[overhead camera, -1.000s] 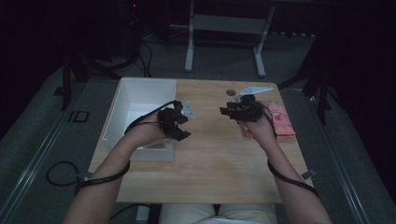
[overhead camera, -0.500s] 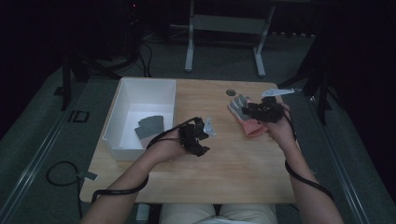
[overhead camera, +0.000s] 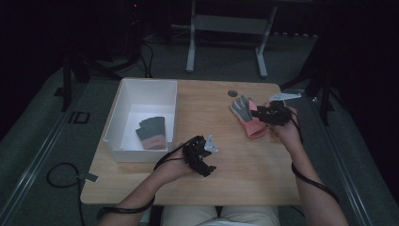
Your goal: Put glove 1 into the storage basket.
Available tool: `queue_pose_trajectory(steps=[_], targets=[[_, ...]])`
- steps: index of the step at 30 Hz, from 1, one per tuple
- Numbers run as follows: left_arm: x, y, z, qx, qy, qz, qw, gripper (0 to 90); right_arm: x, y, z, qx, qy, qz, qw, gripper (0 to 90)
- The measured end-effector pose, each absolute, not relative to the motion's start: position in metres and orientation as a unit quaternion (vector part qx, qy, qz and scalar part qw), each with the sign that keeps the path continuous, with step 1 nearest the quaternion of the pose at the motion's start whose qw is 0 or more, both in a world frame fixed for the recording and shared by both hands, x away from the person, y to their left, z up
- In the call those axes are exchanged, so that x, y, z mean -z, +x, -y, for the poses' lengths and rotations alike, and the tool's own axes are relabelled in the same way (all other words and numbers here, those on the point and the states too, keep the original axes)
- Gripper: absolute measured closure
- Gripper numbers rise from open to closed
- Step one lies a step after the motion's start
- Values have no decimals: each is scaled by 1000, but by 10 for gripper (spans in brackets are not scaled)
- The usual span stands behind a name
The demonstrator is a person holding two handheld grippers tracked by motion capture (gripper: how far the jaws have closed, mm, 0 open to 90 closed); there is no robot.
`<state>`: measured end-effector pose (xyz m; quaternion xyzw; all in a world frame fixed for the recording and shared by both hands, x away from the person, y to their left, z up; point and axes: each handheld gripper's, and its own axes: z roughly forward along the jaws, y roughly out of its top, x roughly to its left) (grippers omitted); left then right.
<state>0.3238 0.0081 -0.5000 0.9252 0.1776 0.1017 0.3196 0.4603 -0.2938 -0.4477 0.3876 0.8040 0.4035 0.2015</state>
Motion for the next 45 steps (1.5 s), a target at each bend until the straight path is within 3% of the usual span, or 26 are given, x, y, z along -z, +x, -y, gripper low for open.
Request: queue_pose_trajectory(steps=[5,14,29,39,45], targets=[[519,315,-11,-117,917,-188,331,17,460,471,294,-388,381,-814,203,583],[543,298,-29,-183,871,-216,402,14,484,501,285,-355,388,-827,196,610],[561,281,-36,-203,847,-231,433,14,526,529,277,-283,407,-844,203,669],[566,285,-40,-204,845,-239,433,14,526,535,273,-267,450,-835,171,874],[567,285,-40,-202,843,-237,438,14,504,511,273,-307,489,-798,170,892]])
